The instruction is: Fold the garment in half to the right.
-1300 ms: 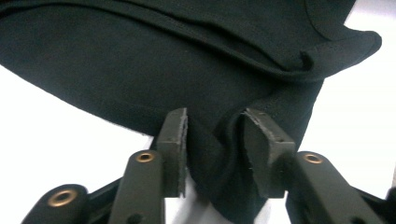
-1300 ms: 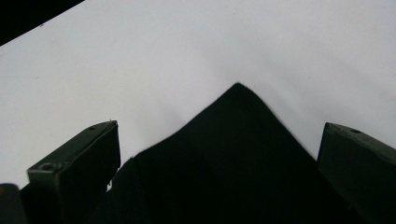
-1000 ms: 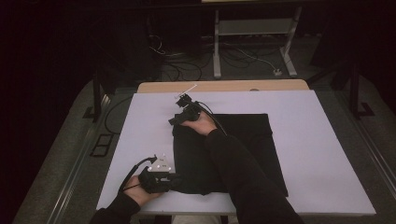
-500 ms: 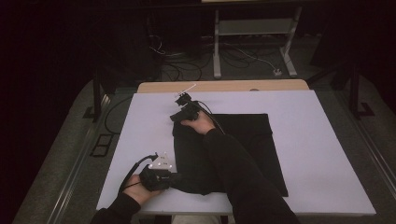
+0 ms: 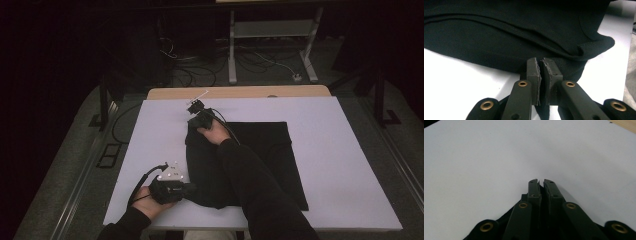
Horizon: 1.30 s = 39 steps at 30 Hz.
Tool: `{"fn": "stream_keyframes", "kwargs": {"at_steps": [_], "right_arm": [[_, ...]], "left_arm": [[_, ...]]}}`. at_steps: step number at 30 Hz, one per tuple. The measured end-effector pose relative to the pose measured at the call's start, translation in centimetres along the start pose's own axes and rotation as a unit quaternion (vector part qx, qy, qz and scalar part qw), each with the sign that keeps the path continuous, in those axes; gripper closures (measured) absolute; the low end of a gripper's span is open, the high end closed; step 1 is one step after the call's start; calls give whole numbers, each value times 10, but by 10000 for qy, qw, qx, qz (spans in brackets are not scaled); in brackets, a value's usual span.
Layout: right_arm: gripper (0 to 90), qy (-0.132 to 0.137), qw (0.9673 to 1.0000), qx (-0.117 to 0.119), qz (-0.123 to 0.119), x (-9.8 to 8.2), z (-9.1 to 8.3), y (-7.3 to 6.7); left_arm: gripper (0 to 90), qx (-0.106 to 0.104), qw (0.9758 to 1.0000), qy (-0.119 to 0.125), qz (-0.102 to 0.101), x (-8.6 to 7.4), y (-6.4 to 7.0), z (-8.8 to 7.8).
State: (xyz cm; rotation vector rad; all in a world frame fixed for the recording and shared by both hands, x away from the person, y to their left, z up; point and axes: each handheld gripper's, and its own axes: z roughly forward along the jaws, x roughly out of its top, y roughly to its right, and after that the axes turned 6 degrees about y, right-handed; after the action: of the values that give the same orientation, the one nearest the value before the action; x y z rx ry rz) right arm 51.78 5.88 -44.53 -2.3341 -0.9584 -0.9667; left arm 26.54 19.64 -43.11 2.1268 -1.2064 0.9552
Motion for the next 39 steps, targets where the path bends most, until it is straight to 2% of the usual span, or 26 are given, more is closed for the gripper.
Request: {"fn": "stream_keyframes", "kwargs": {"at_steps": [2,7,23,27,35,39], "right_arm": [[839,-6,10000,30,61,0,-2,1],[847,69,10000,48,35,3,-8,3],[848,288,9990,303,131,9,-33,7],[848,379,9983,384,231,8,-39,10],[848,529,9975,366,305,5,-53,18],[849,610,9968,348,394,2,-61,24]], "left_arm": [[824,-3,10000,11,-2,0,0,0],[824,-4,9999,134,-73,1,0,-2],[825,-56,9997,240,-91,5,0,-3],[825,-66,9996,275,-48,7,1,-4],[825,-131,9990,433,-53,17,7,-2],[825,-182,9988,451,98,24,13,2]]}}
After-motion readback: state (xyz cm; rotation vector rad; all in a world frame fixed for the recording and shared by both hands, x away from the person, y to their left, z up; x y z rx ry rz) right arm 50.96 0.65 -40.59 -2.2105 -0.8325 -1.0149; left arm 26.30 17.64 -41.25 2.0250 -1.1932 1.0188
